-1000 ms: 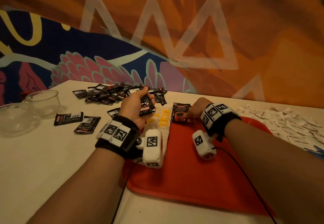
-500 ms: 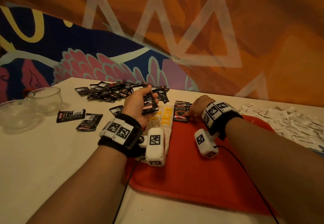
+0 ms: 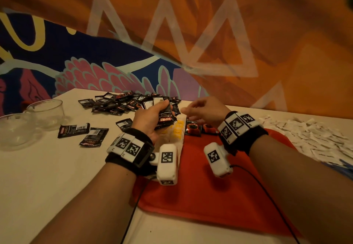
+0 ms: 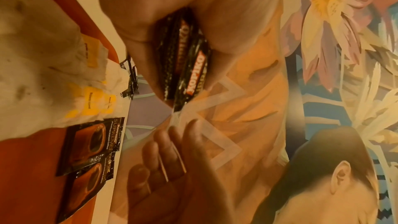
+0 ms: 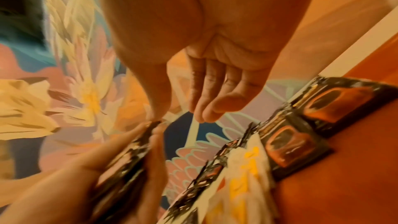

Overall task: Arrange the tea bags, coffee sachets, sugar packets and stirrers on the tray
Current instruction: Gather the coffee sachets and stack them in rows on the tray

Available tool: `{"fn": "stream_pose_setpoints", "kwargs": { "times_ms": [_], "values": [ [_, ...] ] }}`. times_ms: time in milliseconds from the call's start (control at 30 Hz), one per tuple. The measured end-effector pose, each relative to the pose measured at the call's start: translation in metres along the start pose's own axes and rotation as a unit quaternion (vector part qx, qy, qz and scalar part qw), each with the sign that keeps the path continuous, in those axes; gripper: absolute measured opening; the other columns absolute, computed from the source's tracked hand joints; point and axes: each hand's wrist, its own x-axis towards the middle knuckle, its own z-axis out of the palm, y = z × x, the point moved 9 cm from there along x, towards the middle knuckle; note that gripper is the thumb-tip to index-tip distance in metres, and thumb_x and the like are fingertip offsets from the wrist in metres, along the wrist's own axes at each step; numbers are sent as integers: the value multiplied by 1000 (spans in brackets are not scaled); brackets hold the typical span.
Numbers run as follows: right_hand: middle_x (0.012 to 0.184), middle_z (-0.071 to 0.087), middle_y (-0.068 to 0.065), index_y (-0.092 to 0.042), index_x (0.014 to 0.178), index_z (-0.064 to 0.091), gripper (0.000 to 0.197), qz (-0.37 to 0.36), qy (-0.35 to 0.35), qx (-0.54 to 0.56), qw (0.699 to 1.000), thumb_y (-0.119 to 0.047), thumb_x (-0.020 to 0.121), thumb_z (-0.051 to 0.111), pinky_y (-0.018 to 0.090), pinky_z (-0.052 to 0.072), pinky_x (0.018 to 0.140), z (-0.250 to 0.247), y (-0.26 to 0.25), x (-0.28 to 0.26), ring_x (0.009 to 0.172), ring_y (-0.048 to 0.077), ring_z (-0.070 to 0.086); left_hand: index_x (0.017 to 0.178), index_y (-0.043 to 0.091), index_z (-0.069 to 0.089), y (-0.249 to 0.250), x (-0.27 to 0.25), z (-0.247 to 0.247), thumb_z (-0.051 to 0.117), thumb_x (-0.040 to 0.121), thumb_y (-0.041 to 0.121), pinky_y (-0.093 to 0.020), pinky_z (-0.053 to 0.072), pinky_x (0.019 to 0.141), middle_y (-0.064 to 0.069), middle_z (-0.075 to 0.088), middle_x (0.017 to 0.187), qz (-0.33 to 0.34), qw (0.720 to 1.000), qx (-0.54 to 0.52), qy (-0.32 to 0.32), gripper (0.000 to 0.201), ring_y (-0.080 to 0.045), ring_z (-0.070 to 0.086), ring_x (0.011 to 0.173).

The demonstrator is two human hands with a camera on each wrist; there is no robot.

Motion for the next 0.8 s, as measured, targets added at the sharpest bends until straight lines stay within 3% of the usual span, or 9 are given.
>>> {"fn": "stream_pose_setpoints", "kwargs": {
  "times_ms": [100, 200, 300, 433, 533, 600, 700, 800],
  "values": [
    [94, 73, 3, -18, 94, 70, 31, -32, -27, -4, 999, -34, 72, 85, 28, 53, 66, 17, -18, -6, 84, 15, 69, 109, 2, 70, 0, -4, 1, 80, 81, 15, -40, 59, 71, -15, 77, 95, 0, 1000, 5, -10, 32, -30, 76, 85],
    [93, 73, 6, -18, 95, 68, 30, -31, -24, -6, 999, -22, 72, 87, 26, 48, 60, 22, -22, -4, 75, 15, 67, 109, 4, 72, -2, -10, 9, 79, 82, 16, -42, 59, 74, -16, 76, 100, -5, 999, 19, -40, 31, -31, 75, 89],
    [88, 70, 4, -15, 101, 68, 31, -32, -37, -8, 999, -16, 75, 85, 24, 44, 58, 26, -21, -6, 67, 12, 62, 107, 5, 72, -2, -11, 12, 77, 84, 22, -40, 59, 70, -17, 76, 98, 6, 998, 34, -48, 29, -30, 75, 85],
    [84, 70, 3, -18, 87, 72, 15, -100, 53, -7, 994, -14, 78, 82, 31, 56, 72, 5, -30, -11, 77, 19, 69, 104, 12, 72, -2, -7, 10, 71, 67, 68, -34, 53, 64, -10, 74, 88, 24, 996, 76, -30, 67, -23, 68, 67],
    [82, 72, -4, -21, 84, 75, 13, -161, 128, -6, 979, -13, 77, 82, 28, 56, 72, -12, -42, -18, 77, 14, 69, 104, 12, 68, -10, -3, 14, 55, 77, 80, -25, 40, 48, -7, 60, 76, -32, 998, -10, -57, 74, -15, 51, 52],
    [83, 72, -3, -23, 79, 74, 17, -192, 149, -16, 970, -8, 78, 81, 31, 58, 74, -13, -48, -21, 81, 16, 69, 99, 13, 65, -13, -5, 17, 56, 87, 69, -24, 37, 46, -3, 56, 70, -64, 995, -36, -74, 58, -13, 49, 51],
    [89, 71, -1, -23, 76, 75, 33, -247, 125, -61, 959, 11, 76, 73, 29, 59, 78, -3, -55, -26, 84, 14, 69, 103, 7, 66, -8, -9, 13, 67, 92, 29, -27, 46, 49, -5, 65, 76, -42, 997, -21, -53, 24, -14, 61, 55],
    [92, 73, 0, -30, 73, 73, 47, -210, 101, -29, 972, 16, 79, 62, 36, 60, 82, -2, -42, -23, 85, 16, 71, 110, 0, 68, 2, -8, 3, 71, 88, 8, -40, 61, 71, -15, 76, 95, 6, 999, -32, -2, 24, -27, 75, 81]
  ]
}}
